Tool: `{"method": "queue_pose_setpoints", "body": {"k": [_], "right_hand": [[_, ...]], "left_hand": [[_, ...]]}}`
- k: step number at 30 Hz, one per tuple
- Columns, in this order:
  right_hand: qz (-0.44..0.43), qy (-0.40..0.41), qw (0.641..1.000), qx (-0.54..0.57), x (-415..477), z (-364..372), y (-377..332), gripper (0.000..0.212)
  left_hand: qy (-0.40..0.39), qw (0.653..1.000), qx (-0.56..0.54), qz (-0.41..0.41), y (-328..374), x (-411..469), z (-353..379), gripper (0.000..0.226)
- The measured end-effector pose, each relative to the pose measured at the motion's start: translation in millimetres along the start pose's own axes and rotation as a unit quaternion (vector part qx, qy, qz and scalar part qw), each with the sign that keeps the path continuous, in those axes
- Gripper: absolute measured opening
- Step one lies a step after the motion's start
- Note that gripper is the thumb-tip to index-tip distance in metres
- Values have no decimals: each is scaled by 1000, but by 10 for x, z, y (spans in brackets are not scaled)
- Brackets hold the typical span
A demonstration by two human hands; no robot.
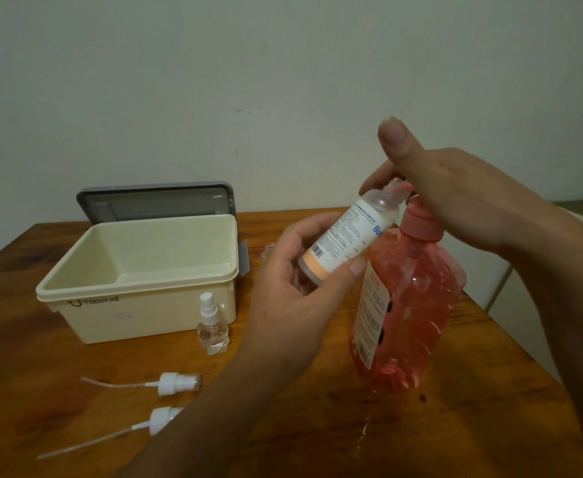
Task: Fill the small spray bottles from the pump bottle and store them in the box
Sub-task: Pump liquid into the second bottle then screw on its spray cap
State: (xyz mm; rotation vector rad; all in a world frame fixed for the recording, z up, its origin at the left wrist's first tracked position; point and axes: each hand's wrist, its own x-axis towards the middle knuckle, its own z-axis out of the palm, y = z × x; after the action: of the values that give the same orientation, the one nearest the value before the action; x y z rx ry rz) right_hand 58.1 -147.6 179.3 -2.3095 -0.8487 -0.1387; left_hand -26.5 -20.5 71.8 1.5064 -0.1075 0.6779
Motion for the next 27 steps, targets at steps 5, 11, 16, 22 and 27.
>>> {"method": "queue_pose_setpoints", "body": {"k": [5, 11, 16, 22, 27], "right_hand": [[1, 10, 1000, 3, -1, -64, -27, 82], [-10, 17, 1000, -9, 1, 11, 45, 81], [3, 15, 1000, 7, 0, -59, -3, 80], [-9, 15, 1000, -2, 48, -13, 56, 82], [-6, 12, 1000, 3, 47, -20, 52, 80]], "left_hand": [[1, 1000, -3, 9, 16, 3, 4, 43], [-2, 1000, -1, 3, 12, -18, 11, 43], [5, 1000, 1, 2, 17, -23, 2, 42], [-8, 1000, -1, 5, -24, -38, 37, 42], [8, 1000, -14, 11, -44, -25, 72, 40]]}}
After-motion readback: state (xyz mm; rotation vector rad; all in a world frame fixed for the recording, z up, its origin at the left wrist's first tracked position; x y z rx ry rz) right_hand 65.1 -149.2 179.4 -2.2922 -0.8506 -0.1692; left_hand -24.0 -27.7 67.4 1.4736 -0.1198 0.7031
